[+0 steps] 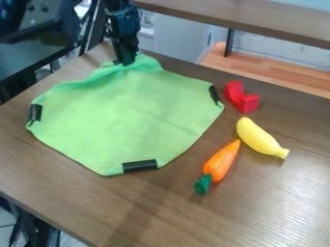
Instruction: Unfolded the cloth from bottom right to the top left
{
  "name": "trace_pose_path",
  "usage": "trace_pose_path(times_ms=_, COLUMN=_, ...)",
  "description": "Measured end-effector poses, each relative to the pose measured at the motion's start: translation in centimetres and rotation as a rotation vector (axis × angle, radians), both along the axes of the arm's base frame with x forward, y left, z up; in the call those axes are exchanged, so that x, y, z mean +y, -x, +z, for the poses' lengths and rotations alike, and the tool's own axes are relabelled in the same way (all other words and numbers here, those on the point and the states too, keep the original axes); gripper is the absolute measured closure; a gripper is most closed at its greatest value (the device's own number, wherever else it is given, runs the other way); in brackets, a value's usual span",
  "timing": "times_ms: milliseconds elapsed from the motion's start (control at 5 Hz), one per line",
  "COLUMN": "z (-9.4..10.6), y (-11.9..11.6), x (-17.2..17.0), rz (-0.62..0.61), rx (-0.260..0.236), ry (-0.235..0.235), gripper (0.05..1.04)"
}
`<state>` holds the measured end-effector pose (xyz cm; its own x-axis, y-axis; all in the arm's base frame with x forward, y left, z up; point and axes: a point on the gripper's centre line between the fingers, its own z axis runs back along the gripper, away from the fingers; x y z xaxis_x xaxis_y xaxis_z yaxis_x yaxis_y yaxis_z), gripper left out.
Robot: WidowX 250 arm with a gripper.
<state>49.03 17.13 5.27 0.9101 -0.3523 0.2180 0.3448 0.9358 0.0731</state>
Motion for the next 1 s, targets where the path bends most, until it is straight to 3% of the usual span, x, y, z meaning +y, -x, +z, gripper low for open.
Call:
trace_pose_path(times_ms=400, z=-0.9, y=0.2, x=0.5, rz=-0.004, rx=0.018, ry=-0.038, gripper=0.312)
trace_pose_path(times_ms=600, z=-2.3, y=1.1, x=0.2, rz=-0.004, rx=0.035, ry=-0.045, gripper=0.095)
trace_pose_path(times_ms=800, z=1.6, y=2.0, x=-0.4, rz=-0.001, rx=-0.047, ry=-0.058, gripper=0.083)
trace_pose_path(times_ms=1000, z=4.9, y=4.8, x=-2.3, rz=-0.021, rx=-0.067, ry=-0.007, gripper=0.083)
